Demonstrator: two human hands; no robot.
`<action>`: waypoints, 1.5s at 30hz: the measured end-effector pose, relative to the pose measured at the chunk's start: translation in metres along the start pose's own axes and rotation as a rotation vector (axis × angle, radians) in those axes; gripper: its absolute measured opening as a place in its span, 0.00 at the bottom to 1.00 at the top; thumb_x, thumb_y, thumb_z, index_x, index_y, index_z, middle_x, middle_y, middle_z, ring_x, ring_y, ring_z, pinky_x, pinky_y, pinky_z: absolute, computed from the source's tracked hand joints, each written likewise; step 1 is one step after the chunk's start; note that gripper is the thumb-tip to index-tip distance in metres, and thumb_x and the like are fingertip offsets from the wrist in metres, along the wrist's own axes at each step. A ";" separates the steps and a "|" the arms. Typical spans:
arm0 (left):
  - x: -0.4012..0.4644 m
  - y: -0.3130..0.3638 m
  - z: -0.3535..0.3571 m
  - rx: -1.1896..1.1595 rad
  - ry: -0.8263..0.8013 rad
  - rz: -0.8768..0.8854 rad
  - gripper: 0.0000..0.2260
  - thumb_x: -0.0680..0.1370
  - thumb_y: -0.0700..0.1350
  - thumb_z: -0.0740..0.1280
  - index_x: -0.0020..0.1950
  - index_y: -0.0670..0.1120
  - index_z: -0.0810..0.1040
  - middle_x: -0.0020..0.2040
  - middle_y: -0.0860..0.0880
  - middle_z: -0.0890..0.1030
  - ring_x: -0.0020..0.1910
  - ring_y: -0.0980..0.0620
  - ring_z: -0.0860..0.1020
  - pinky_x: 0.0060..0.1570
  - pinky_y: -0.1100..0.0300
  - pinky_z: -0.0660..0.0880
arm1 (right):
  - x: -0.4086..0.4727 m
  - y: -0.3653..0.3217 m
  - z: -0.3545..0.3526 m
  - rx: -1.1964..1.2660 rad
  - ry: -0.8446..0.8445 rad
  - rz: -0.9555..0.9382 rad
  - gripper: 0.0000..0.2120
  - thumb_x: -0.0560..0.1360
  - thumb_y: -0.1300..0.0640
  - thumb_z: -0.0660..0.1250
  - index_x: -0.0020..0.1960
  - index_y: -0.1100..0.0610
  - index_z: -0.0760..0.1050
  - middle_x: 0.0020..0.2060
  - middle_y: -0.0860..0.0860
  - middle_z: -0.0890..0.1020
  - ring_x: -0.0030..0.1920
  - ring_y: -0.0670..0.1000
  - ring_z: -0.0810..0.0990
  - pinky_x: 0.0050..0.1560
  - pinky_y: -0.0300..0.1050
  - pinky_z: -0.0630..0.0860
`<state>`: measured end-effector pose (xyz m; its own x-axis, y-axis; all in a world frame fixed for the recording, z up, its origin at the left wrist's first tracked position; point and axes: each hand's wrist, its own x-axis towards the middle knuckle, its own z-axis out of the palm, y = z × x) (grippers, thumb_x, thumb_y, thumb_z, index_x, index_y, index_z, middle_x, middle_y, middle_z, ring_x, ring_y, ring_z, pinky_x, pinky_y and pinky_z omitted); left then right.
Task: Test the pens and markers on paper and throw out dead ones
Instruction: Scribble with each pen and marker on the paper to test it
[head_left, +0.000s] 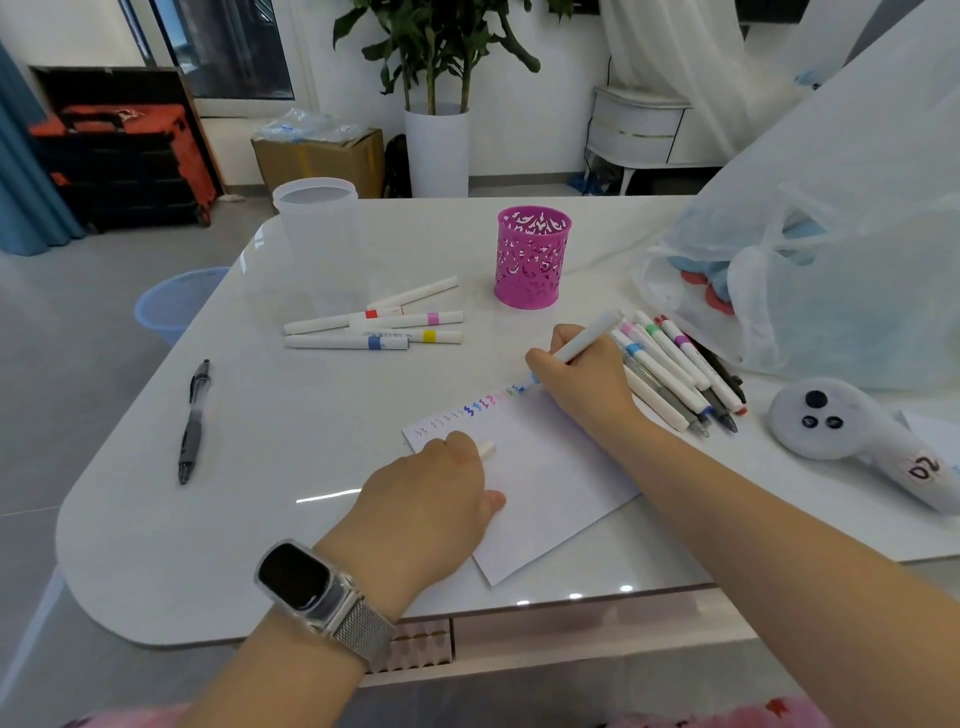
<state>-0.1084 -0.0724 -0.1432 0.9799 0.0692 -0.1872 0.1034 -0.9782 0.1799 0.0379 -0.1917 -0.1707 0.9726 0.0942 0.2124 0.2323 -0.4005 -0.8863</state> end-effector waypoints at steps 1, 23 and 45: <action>0.000 0.000 0.000 -0.009 -0.002 0.000 0.14 0.80 0.56 0.57 0.55 0.45 0.66 0.55 0.48 0.74 0.51 0.47 0.76 0.44 0.58 0.69 | 0.001 -0.001 -0.002 0.074 0.043 0.032 0.16 0.68 0.62 0.67 0.28 0.56 0.61 0.25 0.50 0.64 0.26 0.46 0.61 0.28 0.40 0.59; -0.008 0.007 -0.025 -0.296 0.441 0.134 0.10 0.81 0.55 0.49 0.47 0.52 0.65 0.44 0.53 0.77 0.42 0.50 0.76 0.43 0.52 0.75 | -0.071 -0.093 -0.070 0.605 0.042 0.238 0.14 0.77 0.59 0.63 0.33 0.59 0.73 0.20 0.52 0.74 0.22 0.48 0.69 0.23 0.38 0.65; -0.010 0.012 -0.029 -0.474 0.514 0.270 0.13 0.79 0.55 0.55 0.56 0.52 0.74 0.42 0.56 0.78 0.40 0.56 0.74 0.40 0.63 0.72 | -0.071 -0.093 -0.063 0.496 -0.004 0.230 0.13 0.73 0.62 0.69 0.33 0.58 0.69 0.19 0.51 0.74 0.21 0.48 0.68 0.21 0.37 0.64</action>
<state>-0.1118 -0.0789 -0.1111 0.9256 0.0347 0.3769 -0.2039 -0.7932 0.5738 -0.0523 -0.2183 -0.0780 0.9982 0.0583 -0.0106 -0.0145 0.0669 -0.9977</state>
